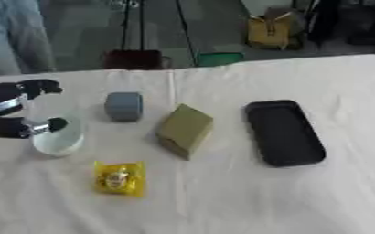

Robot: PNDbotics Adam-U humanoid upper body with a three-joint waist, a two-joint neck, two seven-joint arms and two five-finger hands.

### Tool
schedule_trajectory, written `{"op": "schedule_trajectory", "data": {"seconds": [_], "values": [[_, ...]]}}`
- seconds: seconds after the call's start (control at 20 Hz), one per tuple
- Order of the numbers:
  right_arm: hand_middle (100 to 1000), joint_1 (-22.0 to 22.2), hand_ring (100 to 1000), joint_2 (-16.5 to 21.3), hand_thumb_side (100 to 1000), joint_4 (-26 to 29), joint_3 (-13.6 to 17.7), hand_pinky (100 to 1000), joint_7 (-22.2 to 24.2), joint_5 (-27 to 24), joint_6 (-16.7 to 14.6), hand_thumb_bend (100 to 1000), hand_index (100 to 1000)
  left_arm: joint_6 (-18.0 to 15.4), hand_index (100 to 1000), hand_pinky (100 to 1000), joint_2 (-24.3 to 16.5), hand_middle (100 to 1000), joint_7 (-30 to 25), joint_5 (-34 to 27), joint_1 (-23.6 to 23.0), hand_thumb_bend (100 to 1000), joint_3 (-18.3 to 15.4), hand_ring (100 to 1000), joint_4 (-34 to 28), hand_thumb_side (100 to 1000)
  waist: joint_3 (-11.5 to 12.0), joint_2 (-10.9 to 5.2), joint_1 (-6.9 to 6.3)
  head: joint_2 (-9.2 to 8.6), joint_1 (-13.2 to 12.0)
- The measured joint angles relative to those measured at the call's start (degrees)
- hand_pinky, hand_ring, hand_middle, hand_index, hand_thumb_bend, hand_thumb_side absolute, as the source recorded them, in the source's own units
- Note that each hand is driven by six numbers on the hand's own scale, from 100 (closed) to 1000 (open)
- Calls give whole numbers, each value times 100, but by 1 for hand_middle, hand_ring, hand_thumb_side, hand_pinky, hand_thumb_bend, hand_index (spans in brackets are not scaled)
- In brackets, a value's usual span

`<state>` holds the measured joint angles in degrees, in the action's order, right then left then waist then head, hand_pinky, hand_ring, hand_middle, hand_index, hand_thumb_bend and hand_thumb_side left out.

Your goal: Pick up objects on the table and place them in the box.

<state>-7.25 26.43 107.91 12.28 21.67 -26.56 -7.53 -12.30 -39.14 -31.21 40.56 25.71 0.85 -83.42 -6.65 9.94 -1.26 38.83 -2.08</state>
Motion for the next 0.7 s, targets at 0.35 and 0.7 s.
{"op": "schedule_trajectory", "data": {"seconds": [0.35, 0.7], "values": [[795, 18, 558, -4, 759, 0, -1, 668, 13, -1, -13, 100, 849, 84, 1000, 880, 203, 1000, 617, 522, 157, 532, 124, 1000, 496, 1000, -2, 0, 64, 1, -9], [793, 19, 555, -6, 760, 0, -3, 667, 23, -8, -24, 100, 848, 219, 1000, 883, 351, 1000, 1229, 1066, 201, 513, 226, 1000, 1022, 1000, -3, 3, 73, 3, -14]]}}
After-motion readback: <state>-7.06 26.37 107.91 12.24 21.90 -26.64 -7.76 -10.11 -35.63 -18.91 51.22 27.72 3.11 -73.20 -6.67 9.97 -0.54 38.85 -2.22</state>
